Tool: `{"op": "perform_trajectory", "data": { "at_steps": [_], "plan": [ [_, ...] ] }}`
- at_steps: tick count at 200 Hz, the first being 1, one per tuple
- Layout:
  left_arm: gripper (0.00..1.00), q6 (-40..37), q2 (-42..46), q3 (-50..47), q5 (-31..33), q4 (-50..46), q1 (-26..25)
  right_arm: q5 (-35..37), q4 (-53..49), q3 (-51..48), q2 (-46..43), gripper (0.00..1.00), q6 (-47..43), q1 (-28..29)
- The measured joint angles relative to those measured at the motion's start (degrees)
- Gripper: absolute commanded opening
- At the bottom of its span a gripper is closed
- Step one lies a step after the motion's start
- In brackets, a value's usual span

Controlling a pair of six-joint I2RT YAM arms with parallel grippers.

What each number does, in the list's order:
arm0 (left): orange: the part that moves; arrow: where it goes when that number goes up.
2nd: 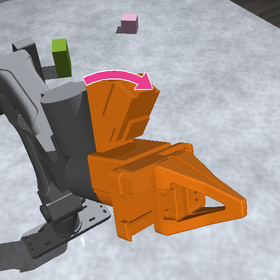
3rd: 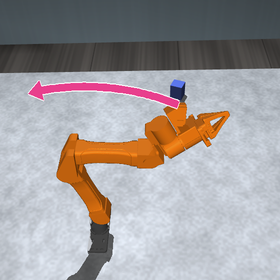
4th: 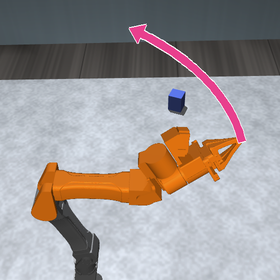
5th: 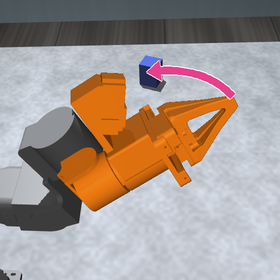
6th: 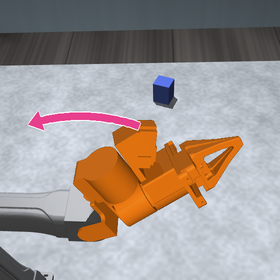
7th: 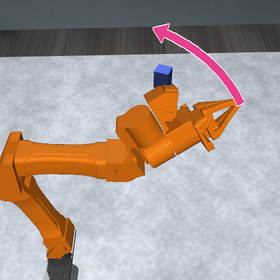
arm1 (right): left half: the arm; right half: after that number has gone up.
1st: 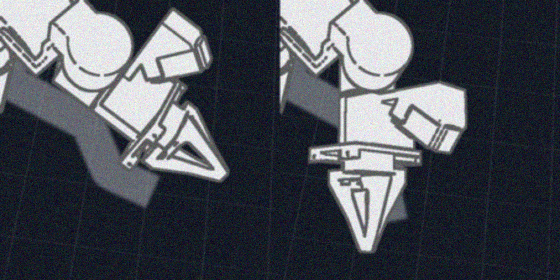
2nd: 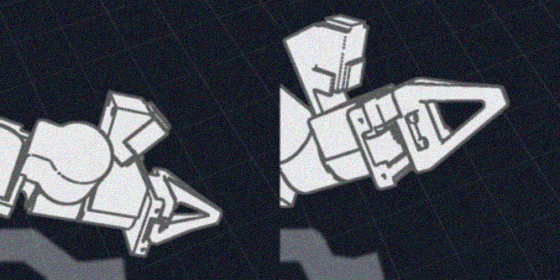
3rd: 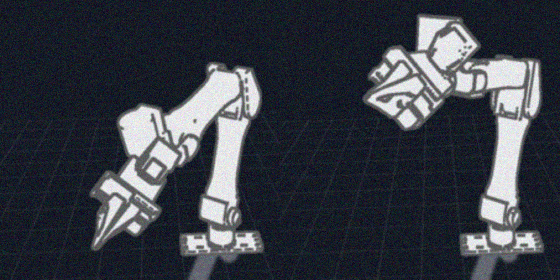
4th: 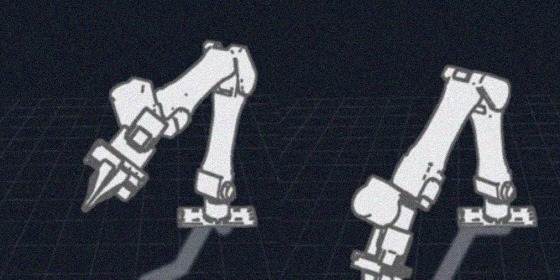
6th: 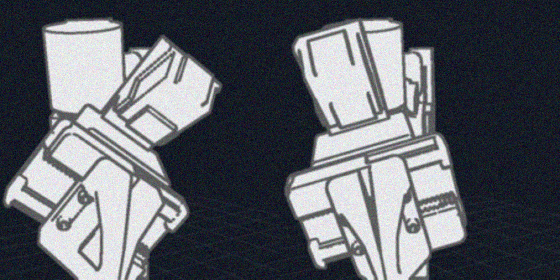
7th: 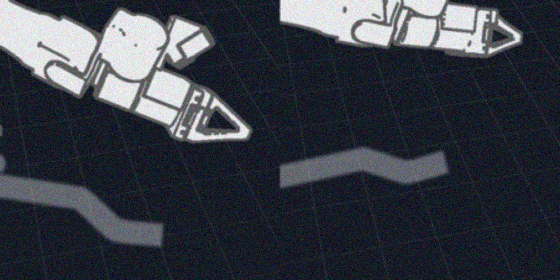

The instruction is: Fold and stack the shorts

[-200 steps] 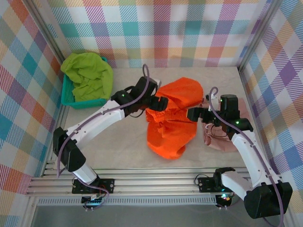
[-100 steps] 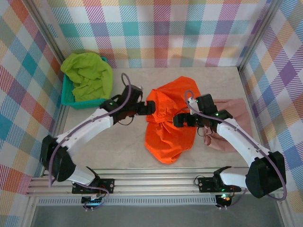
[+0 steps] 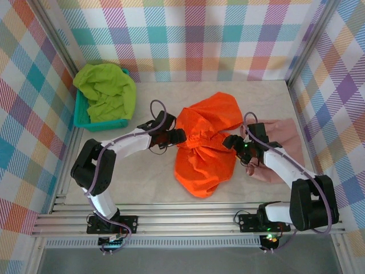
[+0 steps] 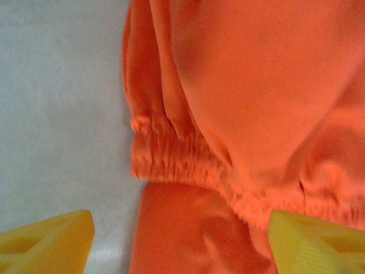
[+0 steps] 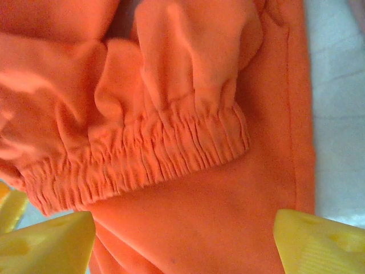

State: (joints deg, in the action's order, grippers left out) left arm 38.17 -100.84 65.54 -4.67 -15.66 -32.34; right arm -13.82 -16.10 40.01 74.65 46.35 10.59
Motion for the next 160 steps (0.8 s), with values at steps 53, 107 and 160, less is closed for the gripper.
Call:
{"op": "perform_trajectory", "data": {
  "at_steps": [53, 107, 160],
  "plan": [
    [0.62, 2.64, -4.48, -0.48, -2.69, 3.76, 0.87, 0.09, 3.28, 0.02, 4.70, 0.71, 2.67, -2.38],
    [0.53, 3.91, -7.34, -0.44, -3.48, 5.16, 0.92, -2.45, 6.91, 0.13, 9.57, 0.62, 3.37, -2.38],
    [0.43, 4.35, -8.39, 0.94, -3.15, 3.48, 1.05, -3.63, 8.35, 1.90, 14.62, 0.52, 2.47, -2.38]
  ]
}}
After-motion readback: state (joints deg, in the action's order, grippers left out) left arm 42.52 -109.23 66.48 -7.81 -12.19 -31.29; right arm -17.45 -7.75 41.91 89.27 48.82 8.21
